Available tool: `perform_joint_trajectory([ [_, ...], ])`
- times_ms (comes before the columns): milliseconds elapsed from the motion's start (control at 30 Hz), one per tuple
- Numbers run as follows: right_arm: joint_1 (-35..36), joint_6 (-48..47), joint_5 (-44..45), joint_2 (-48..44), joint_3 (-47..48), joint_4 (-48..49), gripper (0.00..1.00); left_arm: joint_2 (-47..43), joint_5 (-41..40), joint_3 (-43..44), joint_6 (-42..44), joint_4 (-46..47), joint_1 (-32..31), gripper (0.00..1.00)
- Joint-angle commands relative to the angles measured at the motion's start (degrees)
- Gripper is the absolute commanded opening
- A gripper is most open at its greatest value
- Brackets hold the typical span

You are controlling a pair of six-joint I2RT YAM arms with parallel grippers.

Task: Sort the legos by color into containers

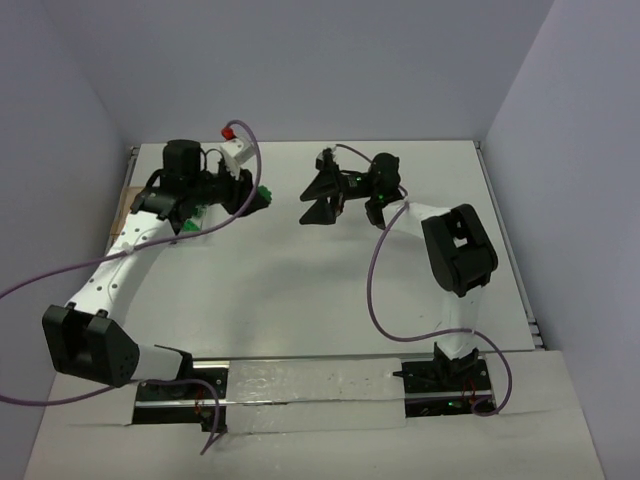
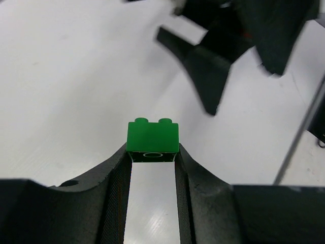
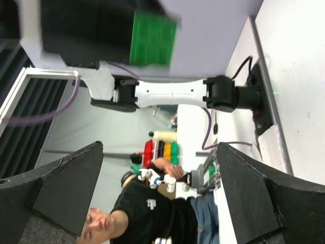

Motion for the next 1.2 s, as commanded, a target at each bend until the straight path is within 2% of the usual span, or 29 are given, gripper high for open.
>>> perform_joint_trajectory([
  [0,-5.4,-3.0,0.0,-4.3,-0.9,-0.2,1.0,0.4,-2.9,2.4,4.8,-7.0,9.2,0.0],
  [67,-7.5,-4.0,0.3,-5.0,-1.2,-0.7,1.0,3.7,-7.6,4.8,6.9,-11.2,13.2,0.0],
  [100,-9.0,-5.1,0.5,-5.5,-1.4,-1.0,1.0,6.1,-12.5,6.4,8.0,-13.7,17.1,0.0],
  [167,-10.9,-6.6,0.7,-6.4,-1.8,-2.2,1.0,10.1,-19.2,8.2,9.2,-14.0,18.8,0.02],
  [200,-11.0,-7.1,0.7,-6.4,-1.8,-2.8,1.0,10.3,-19.6,8.3,9.3,-14.1,18.9,0.02],
  [233,-11.7,-7.4,1.0,-7.0,-2.3,-3.4,1.0,13.1,-24.4,10.1,9.9,-14.5,20.7,0.02],
  [333,-12.2,-11.8,1.7,-8.5,-2.8,-9.8,1.0,19.5,-28.1,15.6,9.0,-16.8,23.8,0.05],
  [467,-12.1,-30.3,3.2,-10.8,-1.0,-29.9,1.0,23.1,-30.7,18.1,8.1,-16.4,24.8,0.1],
  [600,-12.1,-51.3,7.2,-12.7,5.2,-59.4,1.0,25.7,-32.8,19.8,7.8,-15.9,24.9,0.16],
  [667,-11.9,-56.3,8.3,-13.1,6.7,-63.8,1.0,26.9,-32.6,20.4,7.8,-16.2,24.8,0.18],
  [1033,-11.8,-55.3,7.9,-13.2,5.8,-63.0,1.0,31.0,-29.9,20.6,7.8,-17.4,24.6,0.19],
  [1167,-11.7,-54.5,7.7,-12.9,5.4,-62.0,1.0,31.3,-29.5,20.5,7.9,-17.8,24.0,0.22],
])
